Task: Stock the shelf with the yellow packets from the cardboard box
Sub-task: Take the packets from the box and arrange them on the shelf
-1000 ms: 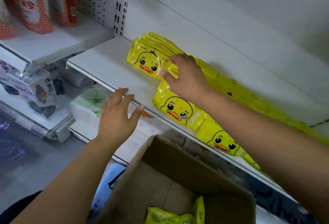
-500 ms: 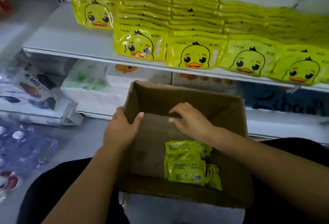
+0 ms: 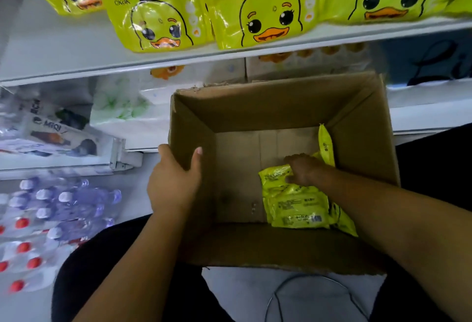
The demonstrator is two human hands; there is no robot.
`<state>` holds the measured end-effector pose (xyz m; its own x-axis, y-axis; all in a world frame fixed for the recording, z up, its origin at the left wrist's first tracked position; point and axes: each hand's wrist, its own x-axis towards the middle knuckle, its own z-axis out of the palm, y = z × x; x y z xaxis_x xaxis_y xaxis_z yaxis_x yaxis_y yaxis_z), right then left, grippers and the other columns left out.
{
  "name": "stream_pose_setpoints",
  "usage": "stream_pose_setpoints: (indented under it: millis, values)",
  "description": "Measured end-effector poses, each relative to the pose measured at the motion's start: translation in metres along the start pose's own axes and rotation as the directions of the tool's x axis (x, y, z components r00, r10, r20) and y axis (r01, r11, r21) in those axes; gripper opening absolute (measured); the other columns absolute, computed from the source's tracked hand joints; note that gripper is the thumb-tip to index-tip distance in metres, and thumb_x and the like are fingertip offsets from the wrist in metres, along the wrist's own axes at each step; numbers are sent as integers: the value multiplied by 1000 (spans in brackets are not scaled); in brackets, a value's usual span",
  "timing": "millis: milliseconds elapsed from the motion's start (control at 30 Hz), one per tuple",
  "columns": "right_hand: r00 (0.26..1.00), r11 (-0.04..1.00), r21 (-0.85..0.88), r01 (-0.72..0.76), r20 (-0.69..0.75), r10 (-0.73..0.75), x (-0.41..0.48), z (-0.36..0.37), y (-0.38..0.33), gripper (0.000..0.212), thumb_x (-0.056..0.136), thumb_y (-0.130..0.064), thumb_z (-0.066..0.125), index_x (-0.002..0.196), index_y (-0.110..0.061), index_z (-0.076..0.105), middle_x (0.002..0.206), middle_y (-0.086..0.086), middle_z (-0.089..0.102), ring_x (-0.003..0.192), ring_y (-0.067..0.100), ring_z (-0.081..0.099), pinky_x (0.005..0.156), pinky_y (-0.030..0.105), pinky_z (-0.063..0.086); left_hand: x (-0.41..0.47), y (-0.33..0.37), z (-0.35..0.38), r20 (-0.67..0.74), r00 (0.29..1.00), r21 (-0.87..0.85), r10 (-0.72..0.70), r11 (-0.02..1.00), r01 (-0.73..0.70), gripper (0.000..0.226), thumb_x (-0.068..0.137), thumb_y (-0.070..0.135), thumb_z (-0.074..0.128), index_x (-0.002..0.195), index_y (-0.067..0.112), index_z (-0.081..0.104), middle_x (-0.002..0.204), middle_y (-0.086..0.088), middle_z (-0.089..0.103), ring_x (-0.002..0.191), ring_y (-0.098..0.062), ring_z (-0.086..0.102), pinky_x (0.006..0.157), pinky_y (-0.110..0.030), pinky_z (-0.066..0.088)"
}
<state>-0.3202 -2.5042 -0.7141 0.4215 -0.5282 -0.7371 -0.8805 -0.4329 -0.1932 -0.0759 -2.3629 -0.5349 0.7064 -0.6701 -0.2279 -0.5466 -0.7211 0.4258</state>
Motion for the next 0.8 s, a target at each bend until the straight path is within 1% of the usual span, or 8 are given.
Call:
stream_pose_setpoints:
  millis: [100,233,333,467,567,633,700,800]
  values:
    - [1000,998,-56,-20,-10,20,9,9,9,78,93,-57,57,156,-20,27,158,8,35,145,31,30,114,41,31,3,1,1,-8,1000,17,18,1000,-18,49,96,59,57,113,16,43,97,-4,64,94,-37,67,80,-48,56]
    - [996,985,-167,44,-67,-56,15,7,1,68,89,-57,62,144,-21,45,149,5,45,140,29,34,109,42,31,5,1,1,-10,1000,39,8,999,-7,48,96,59,58,113,16,43,95,0,62,93,-36,67,81,-50,57]
    - [994,983,-180,24,-96,-42,13,9,-7,60,87,-53,67,135,-19,53,144,5,49,135,28,38,106,42,32,6,-1,2,-18,1000,47,10,999,-10,48,96,59,58,112,16,43,91,2,59,91,-36,67,78,-47,56]
    - [964,1000,-13,28,-266,-31,5,-6,-10,49,91,-39,67,131,-13,54,134,10,51,127,31,48,102,40,38,8,-3,3,-15,1000,65,2,998,-1,48,97,59,56,110,16,41,91,-2,60,87,-34,63,70,-38,46]
    - [945,968,243,69,-328,15,1,-23,-12,48,91,-39,70,123,-6,59,123,15,59,117,35,57,89,35,45,7,-4,2,-10,1000,48,4,999,-3,47,96,60,56,109,18,40,93,-2,61,89,-34,64,73,-42,51]
    - [985,901,425,81,-173,-8,-5,-34,-13,45,91,-43,69,112,-3,67,108,15,67,106,34,64,83,35,49,5,-4,3,-13,1000,51,2,999,-1,47,96,60,56,108,18,39,92,-2,59,90,-36,63,74,-44,52]
    - [993,886,462,36,85,-85,-19,-37,-14,48,92,-49,66,113,-7,70,111,9,68,105,27,65,89,34,51,3,-4,3,-16,1000,50,11,999,-10,46,96,60,56,108,18,39,94,-3,60,92,-37,64,75,-46,54]
    - [942,992,116,53,325,-88,-39,-13,-16,58,92,-53,63,128,-8,61,122,5,60,119,27,58,94,30,47,2,-5,3,-19,999,52,28,998,-27,47,97,60,55,111,18,40,102,-9,65,96,-38,65,78,-47,55]
